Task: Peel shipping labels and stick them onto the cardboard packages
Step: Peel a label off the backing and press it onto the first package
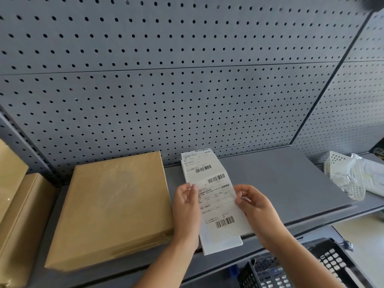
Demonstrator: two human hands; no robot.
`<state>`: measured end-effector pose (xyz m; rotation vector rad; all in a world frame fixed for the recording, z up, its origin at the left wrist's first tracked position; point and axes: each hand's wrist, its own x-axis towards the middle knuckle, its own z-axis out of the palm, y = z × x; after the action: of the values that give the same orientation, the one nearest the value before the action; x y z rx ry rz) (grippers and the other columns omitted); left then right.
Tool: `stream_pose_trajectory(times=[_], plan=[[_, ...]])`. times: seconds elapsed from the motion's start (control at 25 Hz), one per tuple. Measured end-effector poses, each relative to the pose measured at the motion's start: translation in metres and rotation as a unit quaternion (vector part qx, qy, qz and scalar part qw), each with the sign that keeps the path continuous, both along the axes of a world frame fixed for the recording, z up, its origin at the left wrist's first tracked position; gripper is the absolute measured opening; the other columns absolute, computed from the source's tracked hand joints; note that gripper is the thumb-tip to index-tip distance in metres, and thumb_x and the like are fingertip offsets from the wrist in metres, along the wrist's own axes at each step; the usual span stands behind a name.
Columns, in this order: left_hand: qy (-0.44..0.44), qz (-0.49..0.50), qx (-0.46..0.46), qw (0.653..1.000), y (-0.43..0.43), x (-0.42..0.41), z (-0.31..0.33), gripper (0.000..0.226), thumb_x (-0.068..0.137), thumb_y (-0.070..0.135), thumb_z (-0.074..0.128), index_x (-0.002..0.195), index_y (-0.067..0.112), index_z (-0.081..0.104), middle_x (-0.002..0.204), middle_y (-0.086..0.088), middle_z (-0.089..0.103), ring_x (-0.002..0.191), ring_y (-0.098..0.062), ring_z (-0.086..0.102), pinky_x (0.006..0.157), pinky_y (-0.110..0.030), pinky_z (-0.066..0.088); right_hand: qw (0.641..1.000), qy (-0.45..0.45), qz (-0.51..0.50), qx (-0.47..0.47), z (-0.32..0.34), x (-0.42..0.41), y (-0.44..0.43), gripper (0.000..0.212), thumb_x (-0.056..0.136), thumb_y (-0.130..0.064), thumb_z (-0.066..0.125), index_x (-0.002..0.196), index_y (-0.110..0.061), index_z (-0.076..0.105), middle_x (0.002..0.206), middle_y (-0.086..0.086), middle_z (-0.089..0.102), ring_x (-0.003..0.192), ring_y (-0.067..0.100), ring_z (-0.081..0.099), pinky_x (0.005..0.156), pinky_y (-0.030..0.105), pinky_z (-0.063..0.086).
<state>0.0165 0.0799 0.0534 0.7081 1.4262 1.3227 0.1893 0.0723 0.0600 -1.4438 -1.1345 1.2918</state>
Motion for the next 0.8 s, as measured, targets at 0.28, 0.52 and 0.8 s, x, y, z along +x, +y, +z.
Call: stream_pose_trajectory(times=[0.28,0.52,0.8], plan=[[-0.017,-0.015,-0.003,1.000,0.008,-0.005,0.032,0.017,0.103,0.025,0.058,0.100,0.014,0.071,0.094,0.001,0.079,0.079,-0.008,0.074,0.061,-0.020,0.057,0.965,-0.210,0.033,0.152,0.006,-0.001,0.009,0.048,0.094,-0.004,0.059,0.124,-0.040,0.053,0.114,-0.009,0.053,0.103,0.004,0.059,0.081,0.018,0.051],[-0.048,-0.062,-0.016,0.997,0.014,-0.011,0.037,0.016,0.101,0.019,0.061,0.098,0.013,0.076,0.090,-0.002,0.081,0.074,-0.010,0.075,0.062,-0.020,0.056,0.817,-0.447,0.076,0.357,0.027,-0.022,0.034,0.037,0.091,-0.021,0.068,0.127,-0.027,0.064,0.128,-0.004,0.056,0.121,0.021,0.047,0.100,0.037,0.041],[-0.073,-0.082,-0.028,0.994,0.020,-0.022,0.047,0.031,0.100,0.024,0.061,0.082,0.019,0.085,0.096,-0.013,0.081,0.080,-0.022,0.073,0.083,-0.040,0.057,0.807,-0.437,0.100,0.386,0.035,-0.045,0.045,0.022,0.086,-0.020,0.074,0.106,-0.026,0.067,0.105,-0.008,0.061,0.094,0.021,0.056,0.082,0.036,0.050]])
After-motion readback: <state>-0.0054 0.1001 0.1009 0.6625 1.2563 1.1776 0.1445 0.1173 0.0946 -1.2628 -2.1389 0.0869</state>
